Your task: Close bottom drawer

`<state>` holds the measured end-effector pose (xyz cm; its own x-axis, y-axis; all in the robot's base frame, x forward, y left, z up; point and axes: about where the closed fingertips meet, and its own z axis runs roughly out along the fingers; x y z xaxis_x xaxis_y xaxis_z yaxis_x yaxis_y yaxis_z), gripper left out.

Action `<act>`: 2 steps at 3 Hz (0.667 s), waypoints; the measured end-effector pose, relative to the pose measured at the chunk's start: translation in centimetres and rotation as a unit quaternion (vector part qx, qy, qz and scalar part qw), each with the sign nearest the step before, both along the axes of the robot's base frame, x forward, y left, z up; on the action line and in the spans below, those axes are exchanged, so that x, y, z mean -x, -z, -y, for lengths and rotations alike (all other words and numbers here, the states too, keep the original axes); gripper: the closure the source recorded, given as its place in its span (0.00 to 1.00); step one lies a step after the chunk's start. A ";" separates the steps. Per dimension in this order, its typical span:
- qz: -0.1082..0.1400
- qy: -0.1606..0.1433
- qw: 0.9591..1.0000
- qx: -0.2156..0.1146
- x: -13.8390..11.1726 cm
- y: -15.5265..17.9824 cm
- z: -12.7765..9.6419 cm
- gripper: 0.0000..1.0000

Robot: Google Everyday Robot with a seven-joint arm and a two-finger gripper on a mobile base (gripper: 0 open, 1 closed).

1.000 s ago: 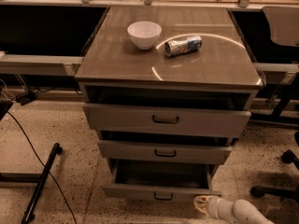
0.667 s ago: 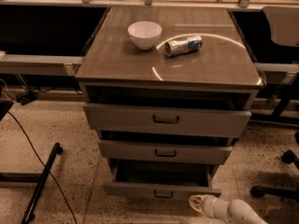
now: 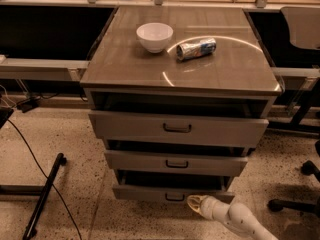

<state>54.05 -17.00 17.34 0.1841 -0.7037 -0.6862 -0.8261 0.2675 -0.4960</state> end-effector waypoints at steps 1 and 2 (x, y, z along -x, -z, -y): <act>0.026 0.001 1.000 -0.016 -2.9 -0.5 -2.9 1.00; 0.030 0.002 0.999 -0.016 -3.3 -0.7 -3.1 1.00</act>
Offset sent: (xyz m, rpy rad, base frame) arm 0.0700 0.0512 0.0172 0.0162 -0.1464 -0.0449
